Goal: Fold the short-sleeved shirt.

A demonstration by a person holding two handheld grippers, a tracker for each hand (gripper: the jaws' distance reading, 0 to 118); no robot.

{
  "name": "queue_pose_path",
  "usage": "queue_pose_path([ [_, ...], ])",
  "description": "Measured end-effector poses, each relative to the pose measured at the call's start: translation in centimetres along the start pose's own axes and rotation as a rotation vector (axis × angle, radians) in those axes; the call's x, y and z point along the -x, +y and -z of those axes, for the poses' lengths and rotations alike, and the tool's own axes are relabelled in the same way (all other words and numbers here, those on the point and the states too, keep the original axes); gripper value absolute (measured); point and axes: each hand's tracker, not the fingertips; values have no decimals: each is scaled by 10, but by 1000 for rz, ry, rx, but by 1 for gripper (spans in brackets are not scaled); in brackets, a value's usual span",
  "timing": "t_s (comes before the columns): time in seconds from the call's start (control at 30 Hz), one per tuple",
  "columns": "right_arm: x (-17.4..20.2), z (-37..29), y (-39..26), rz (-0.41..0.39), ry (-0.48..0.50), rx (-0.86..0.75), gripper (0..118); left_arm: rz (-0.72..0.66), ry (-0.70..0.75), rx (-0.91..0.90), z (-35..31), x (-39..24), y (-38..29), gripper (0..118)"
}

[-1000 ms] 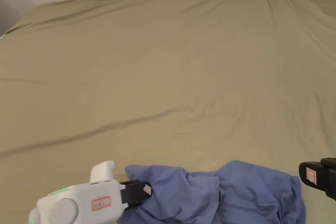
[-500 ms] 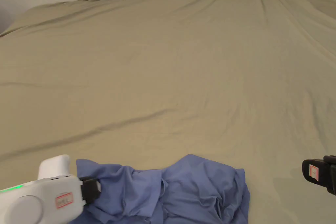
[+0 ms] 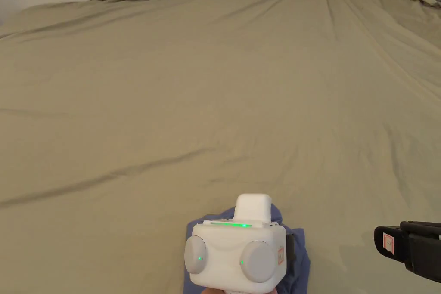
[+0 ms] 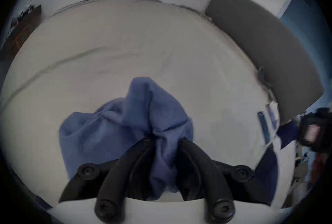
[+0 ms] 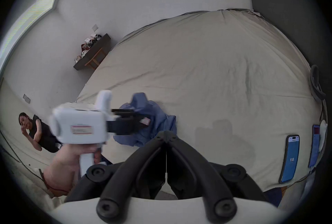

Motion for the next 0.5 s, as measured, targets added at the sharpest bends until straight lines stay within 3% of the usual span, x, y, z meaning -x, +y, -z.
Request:
queue_pose_path([
  [0.07,-3,-1,-2,4,-2,4,3,-48,-127,-14,-4,7,-1,72],
  [0.17,-9,0,-4,12,-1,9,3,-122,-276,-47,-43,18,6,118],
  [0.23,-12,3,-5,26,6,13,3,-146,-345,-128,-82,35,10,118],
  [0.3,-14,6,-4,36,10,14,3,-145,-292,-210,-108,53,9,118],
  [0.33,-14,7,-4,38,12,14,3,-140,-207,-258,-115,59,9,108],
  [0.37,-14,8,-4,36,16,15,3,-99,-74,-254,-113,58,12,56],
  [0.4,-13,9,-4,34,23,14,3,-26,51,-210,-105,53,14,56],
  [0.43,-13,11,-3,34,29,16,3,40,165,-194,-88,45,13,34],
  [0.47,-12,12,-3,36,30,18,3,65,162,-192,-74,41,11,1],
  [0.5,-10,13,-2,35,31,19,3,83,42,-161,-59,32,9,1],
])
